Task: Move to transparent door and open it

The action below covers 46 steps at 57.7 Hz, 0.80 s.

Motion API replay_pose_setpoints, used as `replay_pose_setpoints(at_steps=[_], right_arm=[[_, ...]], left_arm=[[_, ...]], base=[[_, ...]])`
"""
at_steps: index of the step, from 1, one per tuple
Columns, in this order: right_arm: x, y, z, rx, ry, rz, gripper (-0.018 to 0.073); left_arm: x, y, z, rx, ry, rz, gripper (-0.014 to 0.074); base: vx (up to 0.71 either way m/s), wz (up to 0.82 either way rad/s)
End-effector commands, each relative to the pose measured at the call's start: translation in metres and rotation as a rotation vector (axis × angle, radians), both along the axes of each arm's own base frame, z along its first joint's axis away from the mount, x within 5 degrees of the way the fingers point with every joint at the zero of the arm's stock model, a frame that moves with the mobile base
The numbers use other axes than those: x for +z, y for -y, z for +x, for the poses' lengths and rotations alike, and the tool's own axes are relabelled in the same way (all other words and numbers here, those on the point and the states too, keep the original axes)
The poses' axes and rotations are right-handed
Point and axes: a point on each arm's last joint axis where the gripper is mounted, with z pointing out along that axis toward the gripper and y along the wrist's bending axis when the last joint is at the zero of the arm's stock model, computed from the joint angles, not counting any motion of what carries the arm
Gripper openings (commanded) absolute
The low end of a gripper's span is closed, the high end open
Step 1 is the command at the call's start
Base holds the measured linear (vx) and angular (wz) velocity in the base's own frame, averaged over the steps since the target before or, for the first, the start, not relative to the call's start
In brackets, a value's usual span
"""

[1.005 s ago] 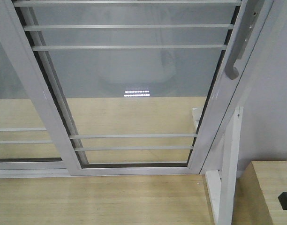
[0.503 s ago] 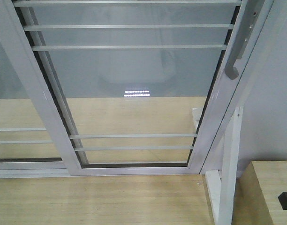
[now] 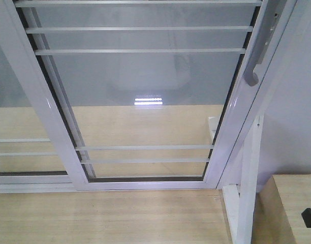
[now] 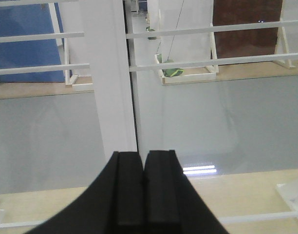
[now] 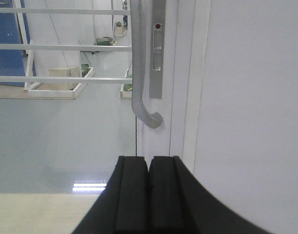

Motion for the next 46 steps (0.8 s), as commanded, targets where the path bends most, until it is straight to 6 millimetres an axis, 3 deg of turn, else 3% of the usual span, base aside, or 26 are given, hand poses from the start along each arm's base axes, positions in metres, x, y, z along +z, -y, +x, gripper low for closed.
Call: replay_pose_setpoints(at_steps=[1,18,25,30,36,41,46], right_arm=[[0.003,0.0,0.001,-0.004,0.064,-0.011,0.0],[0.012,0.001,0.001,-0.008,0.157,0.019,0.0],[0.025,0.001,-0.001,-0.01,0.239,0.045,0.0],[0.047,0.001,-0.005,-0.007,0.291,0.041,0.0],[0.088,0.001,-0.014,-0.004,0.353,0.025,0.0],[0.127,0.0,-0.018,-0.002,0.354,0.012,0.0],[0.157,0.0,-0.009,0.0,0.277,-0.01,0.0]], left_arm=[[0.003,-0.001,0.001,0.005,0.099,0.049,0.0004],[0.023,-0.001,-0.001,0.016,0.323,0.017,0.0004],[0.041,-0.005,-0.006,0.016,0.472,-0.217,0.0004],[0.06,-0.004,-0.011,-0.002,0.506,-0.25,0.0004],[0.085,-0.002,-0.013,-0.01,0.458,-0.226,0.0004],[0.12,-0.002,-0.012,-0.014,0.426,-0.218,0.0004],[0.151,-0.001,-0.001,-0.011,0.4,-0.199,0.0004]], base=[[0.0,0.0],[0.0,0.0],[0.0,0.0],[0.0,0.0],[0.0,0.0],[0.0,0.0],[0.0,0.0]])
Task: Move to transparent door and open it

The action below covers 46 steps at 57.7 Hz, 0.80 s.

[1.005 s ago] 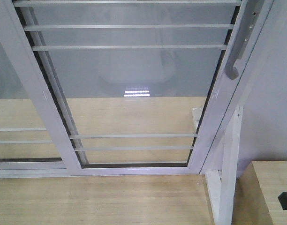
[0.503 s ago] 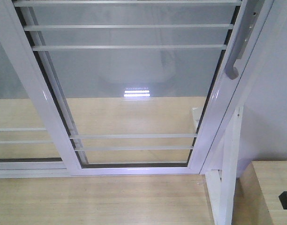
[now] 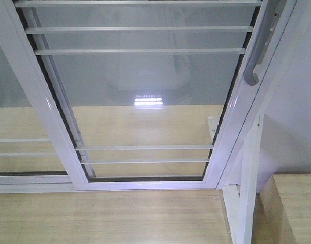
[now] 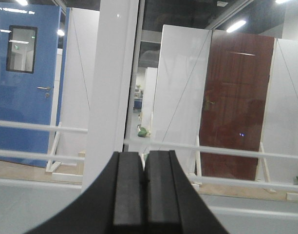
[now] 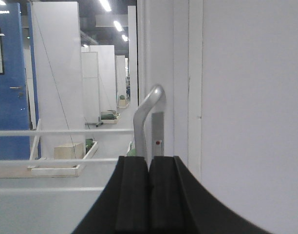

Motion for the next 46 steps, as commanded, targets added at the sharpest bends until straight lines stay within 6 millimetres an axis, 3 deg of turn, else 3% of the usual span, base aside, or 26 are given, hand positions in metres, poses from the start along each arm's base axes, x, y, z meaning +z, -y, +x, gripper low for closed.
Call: replay_pose_setpoints(at_steps=[1,7,16,23,31,46], right_arm=[[0.045,0.0,0.008,-0.009,0.004,-0.036,0.0],[0.075,0.0,0.031,-0.009,-0.082,-0.061,0.0],[0.097,-0.001,0.079,-0.001,-0.218,-0.077,0.0],[0.102,-0.001,0.11,0.0,-0.248,-0.073,0.0],[0.093,-0.001,0.132,0.008,-0.3,-0.031,0.0],[0.083,-0.004,0.143,0.04,-0.361,0.062,0.0063]], left_arm=[[0.047,0.0,0.009,0.002,0.049,0.014,0.0004],[0.081,0.001,0.037,-0.001,-0.014,0.015,0.0004],[0.101,0.002,0.086,-0.007,-0.153,0.017,0.0004],[0.103,0.002,0.111,-0.007,-0.193,0.016,0.0004],[0.095,0.002,0.127,-0.006,-0.235,0.016,0.0006],[0.084,0.002,0.137,-0.011,-0.326,0.019,0.0072]], base=[[0.0,0.0],[0.0,0.0],[0.0,0.0],[0.0,0.0],[0.0,0.0],[0.0,0.0]])
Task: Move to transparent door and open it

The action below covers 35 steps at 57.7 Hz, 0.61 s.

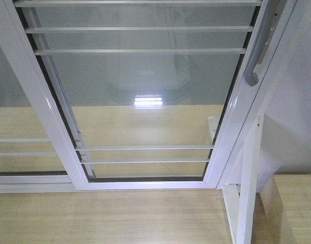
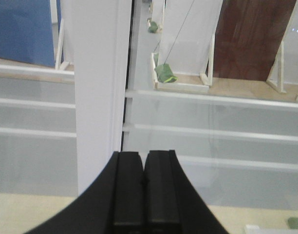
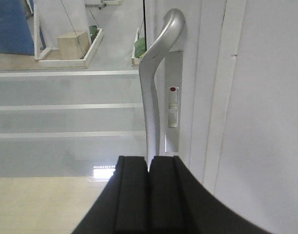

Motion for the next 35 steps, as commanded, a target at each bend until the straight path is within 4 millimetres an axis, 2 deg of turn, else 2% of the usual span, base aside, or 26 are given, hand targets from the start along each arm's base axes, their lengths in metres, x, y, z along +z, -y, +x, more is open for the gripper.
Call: replay_pose_setpoints(at_steps=[1,9,20,24,30,35], right_arm=[[0.0199,0.0003,-0.001,-0.008,0.114,0.019,0.0077],[0.0183,0.0,-0.0012,0.003,0.098,-0.015,0.0216],[0.0167,-0.0003,-0.0015,0.016,0.082,-0.062,0.0536],[0.0168,-0.0002,-0.0015,0.016,0.083,-0.062,0.0627],[0.0163,-0.0002,0.0,0.013,0.086,-0.051,0.0699],[0.0144,-0.0001,0.0068,0.007,0.09,-0.031,0.0704]], left_arm=[[0.0178,0.0003,-0.0007,0.0,0.088,0.001,0.0085],[0.0163,0.0005,-0.0008,-0.001,0.071,0.002,0.019],[0.0158,0.0005,-0.0009,-0.002,0.066,0.002,0.04],[0.0155,0.0005,-0.0009,-0.002,0.063,0.001,0.0471],[0.0138,0.0007,-0.0011,-0.004,0.044,0.001,0.054],[0.0111,0.001,-0.0017,-0.007,0.013,-0.008,0.0556]], base=[[0.0,0.0],[0.0,0.0],[0.0,0.0],[0.0,0.0],[0.0,0.0],[0.0,0.0]])
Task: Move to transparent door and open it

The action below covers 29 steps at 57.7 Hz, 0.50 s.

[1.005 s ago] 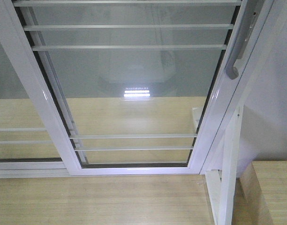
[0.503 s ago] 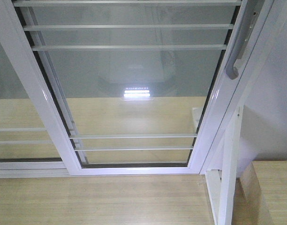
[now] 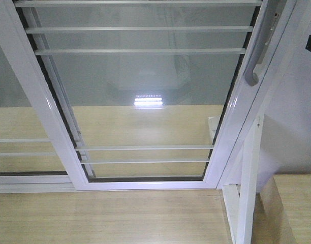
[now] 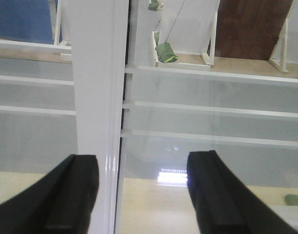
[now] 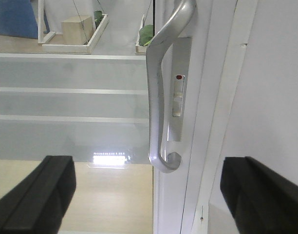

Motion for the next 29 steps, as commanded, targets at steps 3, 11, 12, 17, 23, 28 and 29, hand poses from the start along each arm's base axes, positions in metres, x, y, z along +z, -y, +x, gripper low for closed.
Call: replay_pose_setpoints(at_steps=[3,11,12,17,23,28,29], right_arm=[[0.016,0.002,0.014,-0.025,0.132,0.014,0.0698],[0.007,0.004,0.042,-0.05,0.165,0.004,0.0671],[0.006,0.004,0.046,-0.053,0.169,0.003,0.0666],[0.002,0.006,0.069,-0.066,0.184,-0.011,0.0635],[-0.004,0.007,0.097,-0.074,0.179,-0.019,0.0592],[-0.011,0.007,0.12,-0.074,0.151,-0.021,0.056],[-0.015,0.007,0.126,-0.074,0.137,-0.021,0.0556]], left_arm=[[0.016,0.001,-0.002,-0.002,0.068,-0.012,0.0555],[0.011,0.001,-0.003,-0.007,0.01,-0.01,0.0556],[0.011,0.001,-0.003,-0.008,0.003,-0.01,0.0556],[0.01,0.001,-0.003,-0.008,-0.005,-0.01,0.0556],[0.01,0.001,-0.003,-0.008,-0.004,-0.01,0.0556],[0.01,0.001,-0.003,-0.008,-0.004,-0.01,0.0556],[0.01,0.001,-0.003,-0.008,-0.004,-0.01,0.0556]], base=[[0.0,0.0],[0.0,0.0],[0.0,0.0],[0.0,0.0],[0.0,0.0],[0.0,0.0],[0.0,0.0]])
